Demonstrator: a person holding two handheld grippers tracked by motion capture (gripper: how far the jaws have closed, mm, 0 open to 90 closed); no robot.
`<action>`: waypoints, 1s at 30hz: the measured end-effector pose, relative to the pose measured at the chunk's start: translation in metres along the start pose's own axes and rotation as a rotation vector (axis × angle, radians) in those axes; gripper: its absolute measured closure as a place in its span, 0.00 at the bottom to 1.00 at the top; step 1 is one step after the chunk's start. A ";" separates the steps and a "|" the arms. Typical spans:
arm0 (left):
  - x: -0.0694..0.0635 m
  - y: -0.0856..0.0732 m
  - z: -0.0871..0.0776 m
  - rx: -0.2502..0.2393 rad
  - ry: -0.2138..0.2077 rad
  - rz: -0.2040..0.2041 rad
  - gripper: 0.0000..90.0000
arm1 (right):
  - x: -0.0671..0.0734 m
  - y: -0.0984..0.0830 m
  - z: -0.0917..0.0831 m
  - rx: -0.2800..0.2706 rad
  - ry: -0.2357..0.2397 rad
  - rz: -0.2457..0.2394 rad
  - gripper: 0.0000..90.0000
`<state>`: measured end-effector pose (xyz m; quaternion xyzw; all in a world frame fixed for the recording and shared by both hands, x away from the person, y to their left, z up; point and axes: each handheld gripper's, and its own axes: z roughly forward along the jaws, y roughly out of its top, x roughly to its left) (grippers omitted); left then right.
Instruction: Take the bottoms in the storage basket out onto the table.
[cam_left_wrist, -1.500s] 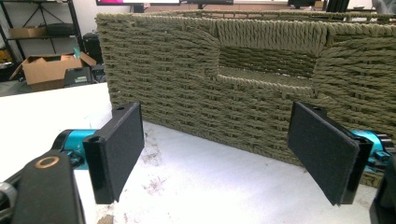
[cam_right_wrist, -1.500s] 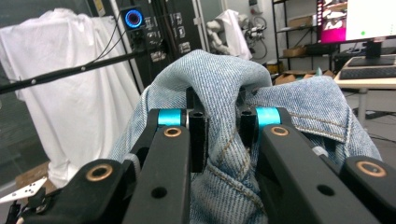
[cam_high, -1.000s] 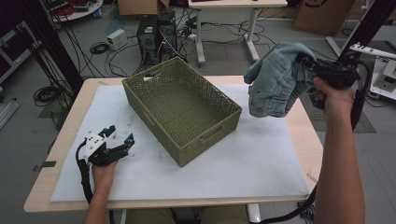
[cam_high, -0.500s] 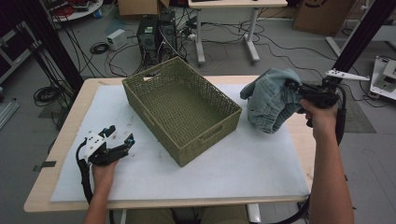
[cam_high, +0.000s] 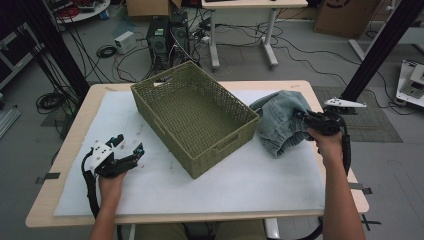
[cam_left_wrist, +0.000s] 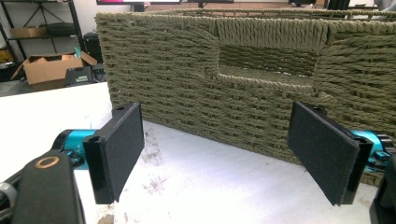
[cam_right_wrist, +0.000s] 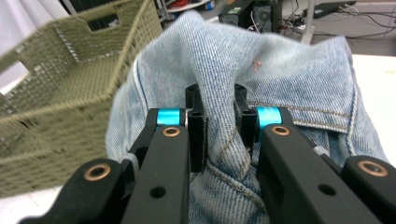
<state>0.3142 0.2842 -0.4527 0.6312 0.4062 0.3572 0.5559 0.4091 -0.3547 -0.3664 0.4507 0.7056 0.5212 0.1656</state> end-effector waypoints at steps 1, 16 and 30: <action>0.000 0.000 0.000 0.000 -0.001 0.001 0.21 | 0.000 -0.003 0.002 0.008 -0.008 -0.006 0.89; 0.000 0.000 0.000 0.005 0.000 0.009 0.21 | 0.004 -0.035 0.021 0.163 -0.079 -0.049 0.78; 0.000 0.000 0.000 0.002 0.003 0.010 0.21 | 0.008 -0.044 -0.031 0.063 -0.105 -0.049 0.41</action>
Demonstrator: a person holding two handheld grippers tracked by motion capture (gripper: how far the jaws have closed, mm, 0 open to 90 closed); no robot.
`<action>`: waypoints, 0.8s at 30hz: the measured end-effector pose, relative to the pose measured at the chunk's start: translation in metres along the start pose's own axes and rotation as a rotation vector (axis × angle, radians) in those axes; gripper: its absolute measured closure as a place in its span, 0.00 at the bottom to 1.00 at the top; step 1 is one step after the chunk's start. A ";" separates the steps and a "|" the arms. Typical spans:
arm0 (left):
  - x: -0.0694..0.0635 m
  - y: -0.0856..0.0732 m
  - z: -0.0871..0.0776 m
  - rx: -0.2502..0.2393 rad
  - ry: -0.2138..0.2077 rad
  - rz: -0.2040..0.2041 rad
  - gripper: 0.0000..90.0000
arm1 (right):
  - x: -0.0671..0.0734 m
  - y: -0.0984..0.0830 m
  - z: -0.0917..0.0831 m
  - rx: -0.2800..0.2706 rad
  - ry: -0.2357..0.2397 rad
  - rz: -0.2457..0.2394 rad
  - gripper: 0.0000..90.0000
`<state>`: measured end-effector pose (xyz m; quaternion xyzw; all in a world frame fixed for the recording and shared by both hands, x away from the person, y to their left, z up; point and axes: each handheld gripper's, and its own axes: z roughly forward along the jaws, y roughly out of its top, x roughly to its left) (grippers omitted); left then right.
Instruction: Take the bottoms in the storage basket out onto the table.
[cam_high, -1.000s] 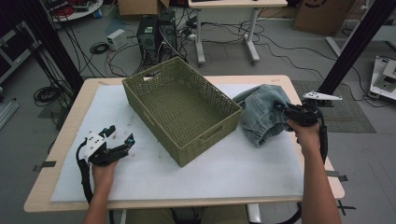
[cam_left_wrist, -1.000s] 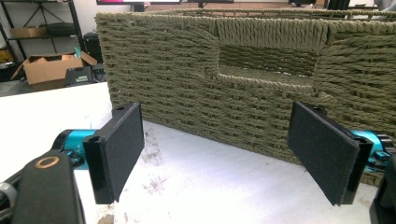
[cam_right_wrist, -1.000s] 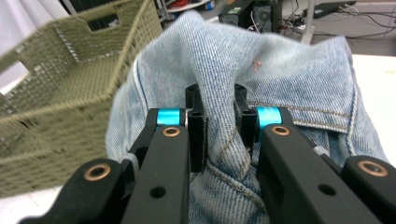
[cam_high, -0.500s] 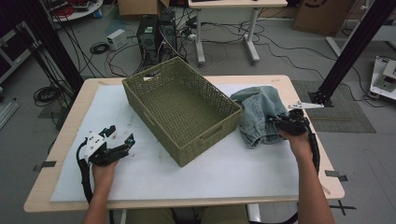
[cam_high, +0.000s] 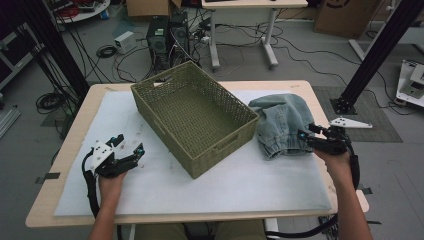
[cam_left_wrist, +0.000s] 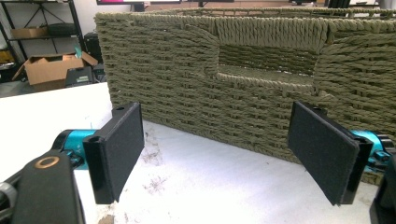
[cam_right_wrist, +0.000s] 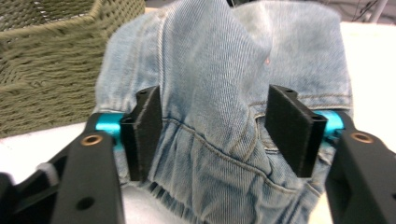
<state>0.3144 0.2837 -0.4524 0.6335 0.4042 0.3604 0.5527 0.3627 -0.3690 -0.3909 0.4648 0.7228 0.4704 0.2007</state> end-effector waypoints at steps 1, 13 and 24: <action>0.000 0.000 0.000 0.000 0.000 -0.005 0.21 | 0.001 0.001 -0.004 -0.009 0.001 -0.011 0.40; -0.001 0.001 0.000 0.002 0.001 0.005 0.21 | 0.027 0.001 -0.016 -0.035 0.093 -0.081 0.25; -0.004 0.014 -0.008 0.008 0.018 -0.002 0.20 | 0.044 0.004 -0.004 -0.013 0.088 -0.168 0.23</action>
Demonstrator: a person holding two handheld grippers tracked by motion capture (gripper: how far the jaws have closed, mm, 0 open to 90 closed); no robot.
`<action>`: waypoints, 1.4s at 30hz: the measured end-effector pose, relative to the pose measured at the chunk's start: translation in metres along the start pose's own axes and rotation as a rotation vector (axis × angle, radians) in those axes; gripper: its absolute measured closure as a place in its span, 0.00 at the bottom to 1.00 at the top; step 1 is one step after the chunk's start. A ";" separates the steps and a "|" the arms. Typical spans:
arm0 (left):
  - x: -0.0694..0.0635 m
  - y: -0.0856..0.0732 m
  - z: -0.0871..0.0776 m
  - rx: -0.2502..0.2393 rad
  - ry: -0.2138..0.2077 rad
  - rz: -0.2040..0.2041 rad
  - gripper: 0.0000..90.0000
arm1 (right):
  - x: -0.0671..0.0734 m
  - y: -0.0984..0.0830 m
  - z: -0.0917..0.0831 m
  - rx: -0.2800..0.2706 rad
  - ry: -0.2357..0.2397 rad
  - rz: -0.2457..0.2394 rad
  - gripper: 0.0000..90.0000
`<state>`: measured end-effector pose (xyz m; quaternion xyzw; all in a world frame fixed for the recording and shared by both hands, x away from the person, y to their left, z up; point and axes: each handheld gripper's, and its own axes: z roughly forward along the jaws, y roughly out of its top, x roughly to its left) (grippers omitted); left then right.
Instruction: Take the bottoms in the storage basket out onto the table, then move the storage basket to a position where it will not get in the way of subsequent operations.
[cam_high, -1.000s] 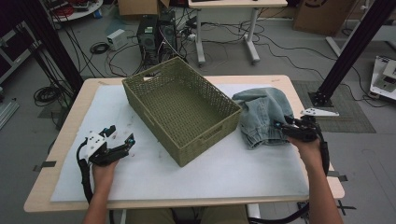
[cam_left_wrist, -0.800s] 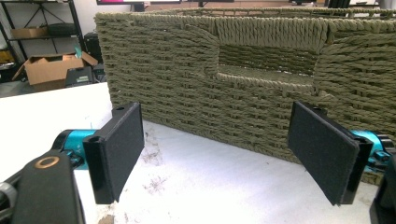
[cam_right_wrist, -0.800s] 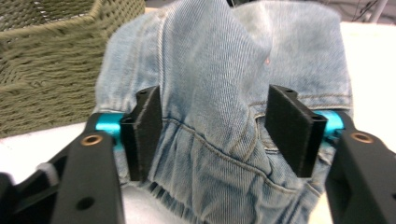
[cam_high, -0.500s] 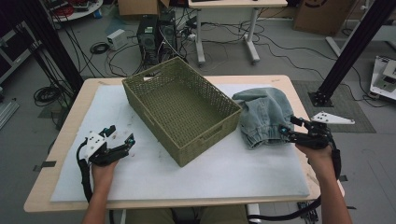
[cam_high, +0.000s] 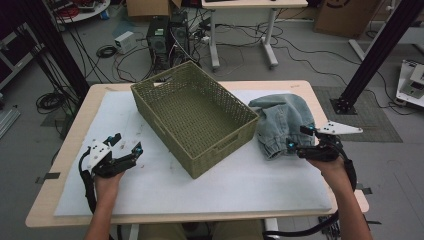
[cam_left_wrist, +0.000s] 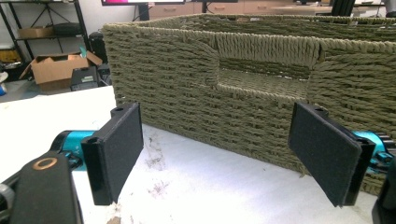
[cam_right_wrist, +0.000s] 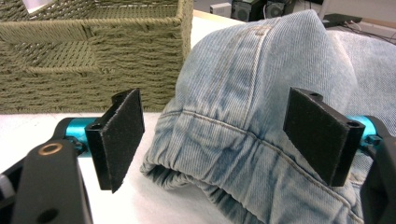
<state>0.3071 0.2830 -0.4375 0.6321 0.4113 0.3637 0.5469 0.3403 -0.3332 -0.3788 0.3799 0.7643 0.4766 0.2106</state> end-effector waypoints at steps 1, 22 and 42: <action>0.000 0.000 -0.001 0.005 -0.001 0.003 0.20 | 0.001 0.000 0.001 -0.004 0.000 0.000 0.23; -0.002 0.008 0.000 0.047 0.009 0.025 0.20 | 0.005 0.006 0.011 0.001 0.030 -0.016 0.23; -0.018 0.023 0.004 0.068 -0.017 0.040 0.20 | 0.031 0.028 0.046 0.056 0.165 -0.102 0.23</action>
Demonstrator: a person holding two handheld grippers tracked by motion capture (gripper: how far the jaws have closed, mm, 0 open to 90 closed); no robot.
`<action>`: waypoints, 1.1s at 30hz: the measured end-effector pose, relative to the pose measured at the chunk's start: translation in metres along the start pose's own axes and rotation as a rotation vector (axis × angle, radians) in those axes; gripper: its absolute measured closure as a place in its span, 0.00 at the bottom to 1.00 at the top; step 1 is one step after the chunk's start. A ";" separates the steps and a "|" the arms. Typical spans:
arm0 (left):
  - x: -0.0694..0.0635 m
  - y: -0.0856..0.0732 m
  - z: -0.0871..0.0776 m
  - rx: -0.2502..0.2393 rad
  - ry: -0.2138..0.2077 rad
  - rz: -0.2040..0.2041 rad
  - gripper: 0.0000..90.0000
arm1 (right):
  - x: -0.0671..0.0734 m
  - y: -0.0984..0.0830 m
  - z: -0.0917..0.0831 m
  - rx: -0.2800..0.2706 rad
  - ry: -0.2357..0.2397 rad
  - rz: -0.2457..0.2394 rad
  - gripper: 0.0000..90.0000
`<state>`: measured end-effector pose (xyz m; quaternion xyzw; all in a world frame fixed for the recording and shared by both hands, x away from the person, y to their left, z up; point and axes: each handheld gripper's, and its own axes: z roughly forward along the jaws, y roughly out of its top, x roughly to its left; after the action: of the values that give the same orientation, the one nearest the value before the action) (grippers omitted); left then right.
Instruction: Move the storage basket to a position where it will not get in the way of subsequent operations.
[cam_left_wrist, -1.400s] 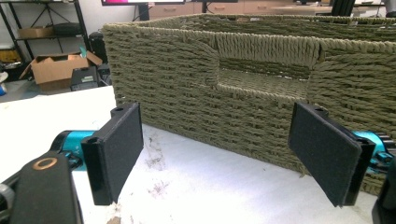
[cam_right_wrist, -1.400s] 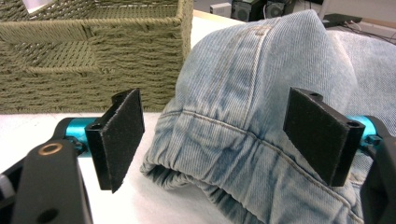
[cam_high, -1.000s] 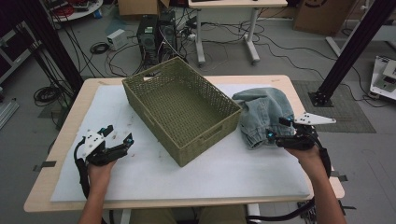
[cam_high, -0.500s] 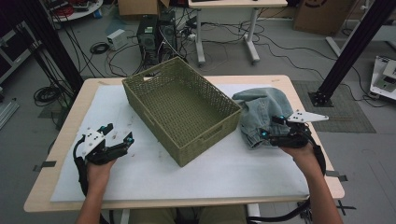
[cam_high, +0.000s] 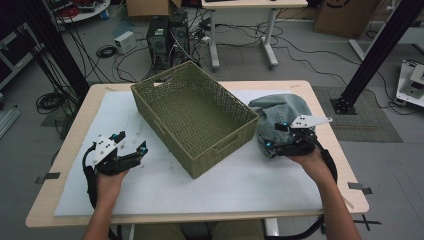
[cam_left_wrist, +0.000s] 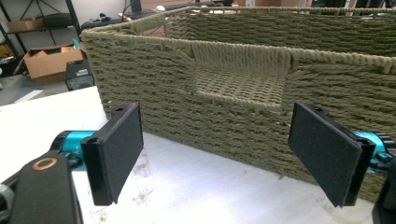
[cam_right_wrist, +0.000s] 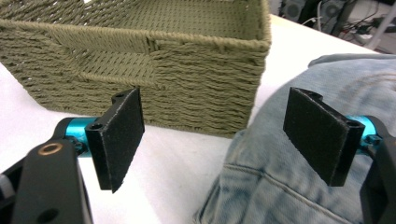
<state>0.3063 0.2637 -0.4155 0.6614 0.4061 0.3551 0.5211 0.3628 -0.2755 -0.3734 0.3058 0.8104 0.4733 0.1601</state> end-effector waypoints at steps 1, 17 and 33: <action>-0.001 0.001 0.000 0.002 -0.003 0.002 0.20 | 0.000 0.000 0.002 0.003 0.001 -0.001 0.23; -0.011 0.008 0.008 0.017 -0.022 0.005 0.20 | -0.006 0.025 0.046 0.066 0.042 -0.047 0.23; -0.013 0.008 0.010 0.025 -0.031 0.003 0.20 | -0.023 0.026 0.053 0.062 0.089 -0.030 0.24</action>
<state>0.3111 0.2472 -0.4107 0.6739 0.4015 0.3402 0.5186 0.4182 -0.2454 -0.3776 0.2771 0.8356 0.4586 0.1212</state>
